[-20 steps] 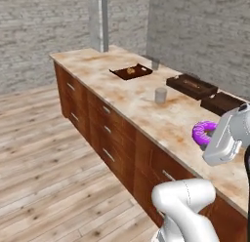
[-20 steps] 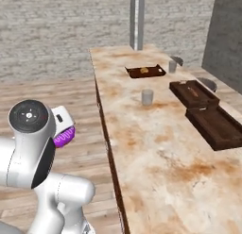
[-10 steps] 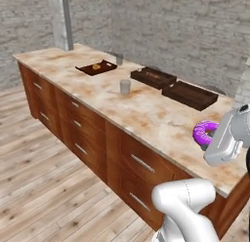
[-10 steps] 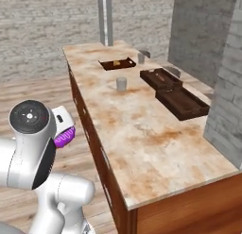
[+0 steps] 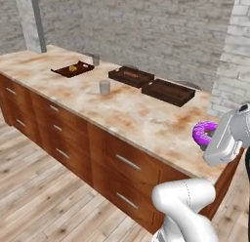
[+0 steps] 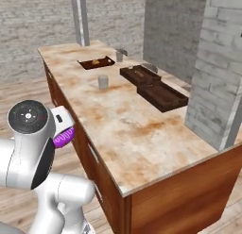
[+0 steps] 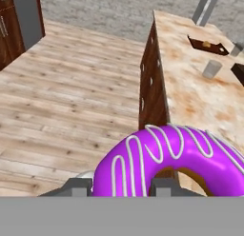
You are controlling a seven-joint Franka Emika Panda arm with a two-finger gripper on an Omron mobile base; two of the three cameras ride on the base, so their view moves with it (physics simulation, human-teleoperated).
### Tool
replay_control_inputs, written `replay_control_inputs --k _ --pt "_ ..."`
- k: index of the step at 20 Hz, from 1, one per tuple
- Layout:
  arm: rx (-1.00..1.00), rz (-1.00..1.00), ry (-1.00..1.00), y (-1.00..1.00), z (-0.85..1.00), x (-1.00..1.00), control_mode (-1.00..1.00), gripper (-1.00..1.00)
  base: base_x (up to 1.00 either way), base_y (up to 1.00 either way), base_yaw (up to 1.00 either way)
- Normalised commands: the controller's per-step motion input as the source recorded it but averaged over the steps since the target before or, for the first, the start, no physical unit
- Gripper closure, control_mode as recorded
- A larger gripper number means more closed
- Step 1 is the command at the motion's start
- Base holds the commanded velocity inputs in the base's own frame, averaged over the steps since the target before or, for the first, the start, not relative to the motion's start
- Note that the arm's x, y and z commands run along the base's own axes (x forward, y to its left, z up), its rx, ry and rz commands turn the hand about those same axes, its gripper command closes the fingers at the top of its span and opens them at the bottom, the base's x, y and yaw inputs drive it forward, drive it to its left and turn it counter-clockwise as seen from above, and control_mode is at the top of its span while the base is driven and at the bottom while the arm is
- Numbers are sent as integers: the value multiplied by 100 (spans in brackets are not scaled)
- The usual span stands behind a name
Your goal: Take the donuts from the fridge and place them on the empty tray on the dining counter.
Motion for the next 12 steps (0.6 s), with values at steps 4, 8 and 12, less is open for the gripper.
replay_control_inputs --k 4,8,12 --pt "0 0 0 0 0 0 100 100 56 -90 -26" --pt "0 0 0 0 0 0 100 100 -11 -98 -25" --pt "0 0 0 0 0 0 100 100 -92 -83 -7"
